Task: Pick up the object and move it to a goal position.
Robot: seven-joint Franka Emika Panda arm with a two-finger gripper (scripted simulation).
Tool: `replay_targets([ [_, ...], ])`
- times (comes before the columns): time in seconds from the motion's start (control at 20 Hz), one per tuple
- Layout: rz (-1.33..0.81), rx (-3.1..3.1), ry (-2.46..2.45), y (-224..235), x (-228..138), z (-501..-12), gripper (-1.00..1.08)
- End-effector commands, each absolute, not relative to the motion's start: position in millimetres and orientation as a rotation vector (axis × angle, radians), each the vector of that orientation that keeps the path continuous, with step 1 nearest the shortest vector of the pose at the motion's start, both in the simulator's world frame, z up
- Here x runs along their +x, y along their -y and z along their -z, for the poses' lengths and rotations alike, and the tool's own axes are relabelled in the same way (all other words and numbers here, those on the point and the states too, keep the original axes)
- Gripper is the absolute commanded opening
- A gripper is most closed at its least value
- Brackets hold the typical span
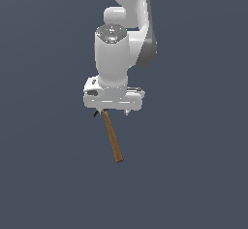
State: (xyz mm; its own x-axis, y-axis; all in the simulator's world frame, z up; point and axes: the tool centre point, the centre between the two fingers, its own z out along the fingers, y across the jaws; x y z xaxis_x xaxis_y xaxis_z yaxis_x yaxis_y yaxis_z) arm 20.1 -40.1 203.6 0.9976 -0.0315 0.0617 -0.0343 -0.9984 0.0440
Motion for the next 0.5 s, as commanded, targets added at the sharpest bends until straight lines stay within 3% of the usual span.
replay_targets([
  [0.0,-0.094,3.095,0.051,40.1,20.1,-203.6,1.0],
  [0.45,-0.138,3.07,0.038,56.6,21.8,-226.1,1.0],
])
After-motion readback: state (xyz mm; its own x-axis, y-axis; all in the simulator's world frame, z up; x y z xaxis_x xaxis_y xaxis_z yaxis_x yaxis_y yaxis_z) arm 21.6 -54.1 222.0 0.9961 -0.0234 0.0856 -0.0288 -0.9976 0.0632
